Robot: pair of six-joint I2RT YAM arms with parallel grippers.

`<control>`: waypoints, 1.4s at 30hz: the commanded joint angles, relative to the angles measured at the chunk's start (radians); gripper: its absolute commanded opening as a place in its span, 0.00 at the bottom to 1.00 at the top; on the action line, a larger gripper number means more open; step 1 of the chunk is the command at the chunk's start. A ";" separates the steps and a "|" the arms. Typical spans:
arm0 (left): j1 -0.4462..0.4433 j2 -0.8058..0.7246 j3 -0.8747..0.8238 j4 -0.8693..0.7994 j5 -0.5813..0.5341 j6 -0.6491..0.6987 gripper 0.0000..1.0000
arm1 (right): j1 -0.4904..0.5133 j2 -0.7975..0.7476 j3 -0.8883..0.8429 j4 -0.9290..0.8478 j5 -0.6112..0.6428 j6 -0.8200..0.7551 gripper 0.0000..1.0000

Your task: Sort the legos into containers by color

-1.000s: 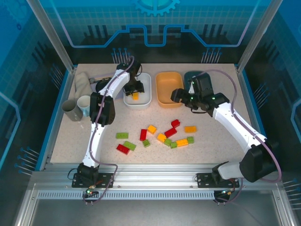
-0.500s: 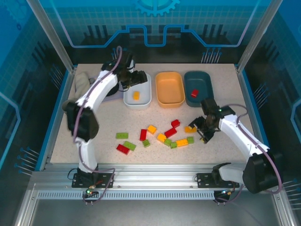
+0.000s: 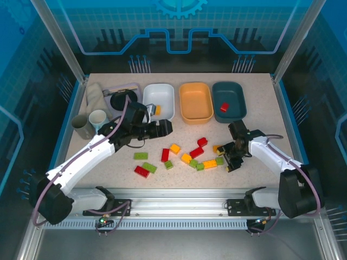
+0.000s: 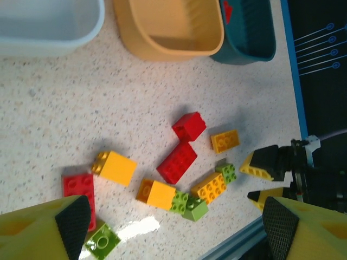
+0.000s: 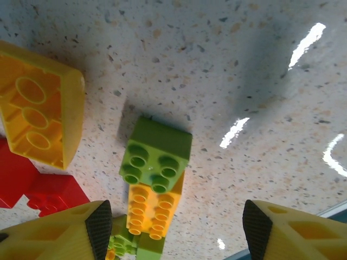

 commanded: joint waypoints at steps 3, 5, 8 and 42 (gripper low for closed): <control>-0.013 -0.089 -0.026 0.022 -0.030 -0.041 0.87 | -0.022 0.050 -0.039 0.058 -0.031 0.050 0.65; -0.014 -0.104 -0.034 0.026 -0.033 -0.042 0.87 | -0.023 0.070 -0.046 0.082 -0.042 0.057 0.64; -0.014 -0.120 -0.042 0.035 -0.031 -0.048 0.87 | -0.021 0.092 -0.049 0.106 -0.040 0.062 0.63; -0.014 -0.119 0.058 -0.060 -0.133 -0.080 0.92 | 0.201 0.240 0.549 0.012 0.247 -0.553 0.17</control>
